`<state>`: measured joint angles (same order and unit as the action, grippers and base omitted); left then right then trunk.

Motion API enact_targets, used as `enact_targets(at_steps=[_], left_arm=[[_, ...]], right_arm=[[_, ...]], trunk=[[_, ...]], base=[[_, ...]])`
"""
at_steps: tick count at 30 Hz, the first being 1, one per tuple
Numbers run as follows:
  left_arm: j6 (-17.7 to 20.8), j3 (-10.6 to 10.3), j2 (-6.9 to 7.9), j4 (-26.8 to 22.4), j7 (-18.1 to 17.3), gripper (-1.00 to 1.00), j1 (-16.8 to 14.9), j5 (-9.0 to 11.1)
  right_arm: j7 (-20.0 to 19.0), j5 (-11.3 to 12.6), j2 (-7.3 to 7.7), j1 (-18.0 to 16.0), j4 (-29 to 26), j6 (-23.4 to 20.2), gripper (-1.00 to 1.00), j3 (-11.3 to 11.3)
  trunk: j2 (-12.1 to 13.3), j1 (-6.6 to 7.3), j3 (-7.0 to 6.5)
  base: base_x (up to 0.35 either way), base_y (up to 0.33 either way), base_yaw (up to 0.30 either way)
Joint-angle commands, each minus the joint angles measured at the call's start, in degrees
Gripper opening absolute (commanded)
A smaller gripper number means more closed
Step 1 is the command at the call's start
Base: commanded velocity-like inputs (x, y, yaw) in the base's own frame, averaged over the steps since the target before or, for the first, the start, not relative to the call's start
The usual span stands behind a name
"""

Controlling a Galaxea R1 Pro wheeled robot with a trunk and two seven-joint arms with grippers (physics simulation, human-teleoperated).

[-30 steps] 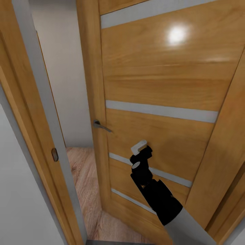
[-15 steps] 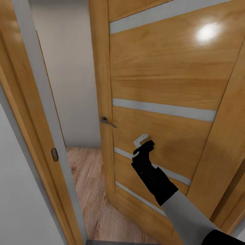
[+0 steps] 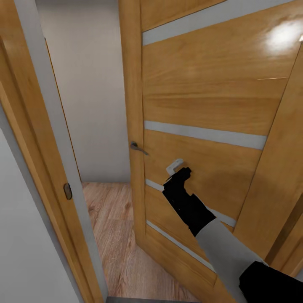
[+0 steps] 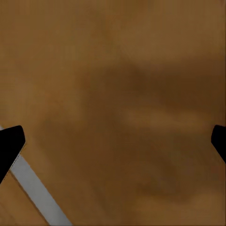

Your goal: Move the two storage containers from the living room to the garage. In the garage, place one container on the floor and stack the other container on top of it (either order is fine).

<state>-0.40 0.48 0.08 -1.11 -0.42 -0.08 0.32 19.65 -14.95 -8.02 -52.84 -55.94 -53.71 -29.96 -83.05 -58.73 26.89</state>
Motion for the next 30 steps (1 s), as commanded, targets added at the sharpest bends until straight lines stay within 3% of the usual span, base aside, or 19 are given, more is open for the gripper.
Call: enact_targets(at_steps=[1, 6, 10, 13, 21, 25, 30], left_arm=[[0.0, 0.0, 0.01, 0.0, 0.0, 1.0, 0.0, 0.0], [0.0, 0.0, 0.01, 0.0, 0.0, 1.0, 0.0, 0.0], [0.0, 0.0, -0.14, 0.0, 0.0, 1.0, 0.0, 0.0], [0.0, 0.0, -0.17, 0.0, 0.0, 1.0, 0.0, 0.0], [0.0, 0.0, -0.05, 0.0, -0.1, 1.0, 0.0, 0.0], [0.0, 0.0, -0.09, 0.0, 0.0, 1.0, 0.0, 0.0], [0.0, 0.0, -0.01, 0.0, 0.0, 1.0, 0.0, 0.0]], right_arm=[[0.5, -0.8, -0.75, -0.7, 1.0, -0.4, 1.0, -0.2], [0.8, -0.8, -1.98, -1.1, 1.7, -0.5, 1.0, -0.2], [2.0, -0.8, -1.98, -2.1, 2.2, -0.6, 1.0, -0.2], [2.4, -0.7, -1.98, -4.7, 5.4, -0.7, 1.0, -0.2], [2.5, -0.7, -1.98, -7.3, 9.8, -0.2, 1.0, -0.2], [2.6, 1.8, -1.98, -9.7, 13.4, 0.3, 1.0, -0.2], [2.7, 3.3, -1.98, -10.4, 14.5, 0.5, 1.0, -0.2]], trunk=[[0.0, 0.0, 0.05], [0.0, 0.0, 0.05], [0.0, 0.0, 0.05], [0.0, 0.0, 0.05], [0.0, 0.0, 0.05], [0.0, 0.0, 0.05], [0.0, 0.0, 0.05]], base=[[0.0, 0.0, 0.0], [0.0, 0.0, 0.0], [0.0, 0.0, 0.0], [0.0, 0.0, 0.0], [0.0, 0.0, 0.0], [0.0, 0.0, 0.0], [0.0, 0.0, 0.0]])
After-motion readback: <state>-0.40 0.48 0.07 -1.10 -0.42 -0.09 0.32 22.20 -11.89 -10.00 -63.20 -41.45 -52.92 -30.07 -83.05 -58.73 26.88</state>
